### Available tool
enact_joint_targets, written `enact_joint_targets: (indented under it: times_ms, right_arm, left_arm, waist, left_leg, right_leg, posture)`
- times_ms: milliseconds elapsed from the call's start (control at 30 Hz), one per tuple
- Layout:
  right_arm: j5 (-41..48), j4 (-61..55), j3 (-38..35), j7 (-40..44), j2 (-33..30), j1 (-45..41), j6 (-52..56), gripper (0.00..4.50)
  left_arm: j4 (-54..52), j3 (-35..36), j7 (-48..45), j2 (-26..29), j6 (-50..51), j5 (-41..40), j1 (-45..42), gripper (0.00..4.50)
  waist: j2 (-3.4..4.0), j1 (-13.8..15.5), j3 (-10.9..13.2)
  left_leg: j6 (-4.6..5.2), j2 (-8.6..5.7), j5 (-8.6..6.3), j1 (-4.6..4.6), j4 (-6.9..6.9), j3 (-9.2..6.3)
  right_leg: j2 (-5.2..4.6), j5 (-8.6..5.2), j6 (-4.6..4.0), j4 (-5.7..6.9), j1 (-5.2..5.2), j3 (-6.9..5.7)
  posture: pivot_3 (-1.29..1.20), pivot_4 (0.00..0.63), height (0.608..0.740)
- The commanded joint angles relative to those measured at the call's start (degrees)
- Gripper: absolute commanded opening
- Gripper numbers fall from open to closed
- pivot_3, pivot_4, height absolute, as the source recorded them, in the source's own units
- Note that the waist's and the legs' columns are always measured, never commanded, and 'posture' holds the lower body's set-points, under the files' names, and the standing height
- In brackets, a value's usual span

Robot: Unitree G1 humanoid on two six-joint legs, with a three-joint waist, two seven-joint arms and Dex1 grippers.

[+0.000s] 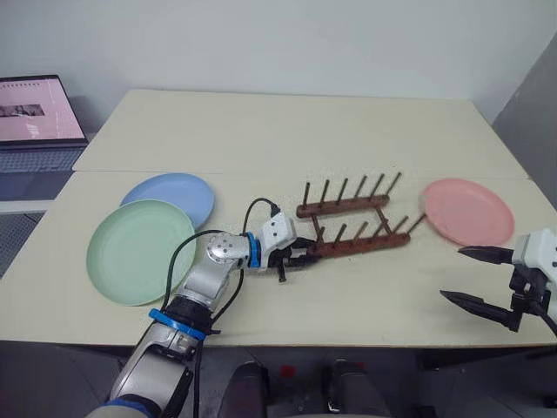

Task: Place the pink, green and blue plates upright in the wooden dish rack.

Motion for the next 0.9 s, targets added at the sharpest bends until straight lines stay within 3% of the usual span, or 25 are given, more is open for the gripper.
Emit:
enact_joint_targets:
  times_ms: [33, 433, 733, 900]
  right_arm:
    - [0.60, -0.76, -2.57, 0.61, -0.83, 0.39, -0.04, 4.50]
    - [0.64, -2.67, -4.39, -0.39, -0.04, 2.85, 0.86, 4.50]
    - [-1.54, -1.23, -2.92, -0.49, -1.04, 2.27, -0.10, 4.50]
    - [-8.12, 0.89, 1.25, -3.15, -4.37, 2.06, 0.88, 4.50]
  left_arm:
    - [-1.96, -2.11, -3.58, -1.08, -0.59, -1.14, -0.91, 1.03]
    - [13.68, -3.05, -5.08, -6.33, -7.11, 1.89, -7.96, 1.03]
    - [8.18, -0.53, -5.97, -1.54, -4.87, 0.32, -4.87, 3.89]
    - [-4.18, 2.20, -6.13, 4.94, 0.46, -1.82, 0.17, 3.89]
  waist:
    - [0.00, 0.00, 0.00]
    - [-0.02, -0.04, 0.01]
    - [-0.01, -0.15, 0.01]
    - [-0.01, -0.23, 0.00]
  left_leg:
    - [0.00, -0.02, 0.00, -0.02, 0.00, 0.00]
    - [0.00, -0.02, 0.00, -0.12, 0.02, -0.12]
    - [0.00, 0.02, 0.00, -0.12, 0.00, -0.14]
    - [0.00, 0.07, 0.00, -0.12, -0.02, -0.14]
  right_leg:
    - [0.00, 0.00, 0.00, -0.02, 0.00, 0.00]
    - [0.11, 0.03, 0.05, -0.04, -0.04, -0.12]
    - [0.14, 0.03, 0.05, -0.04, -0.06, -0.13]
    - [0.13, 0.02, 0.04, -0.03, -0.11, -0.09]
  posture:
    - [0.00, 0.150, 0.733]
    - [0.00, 0.150, 0.733]
    - [0.00, 0.150, 0.733]
    - [0.00, 0.150, 0.733]
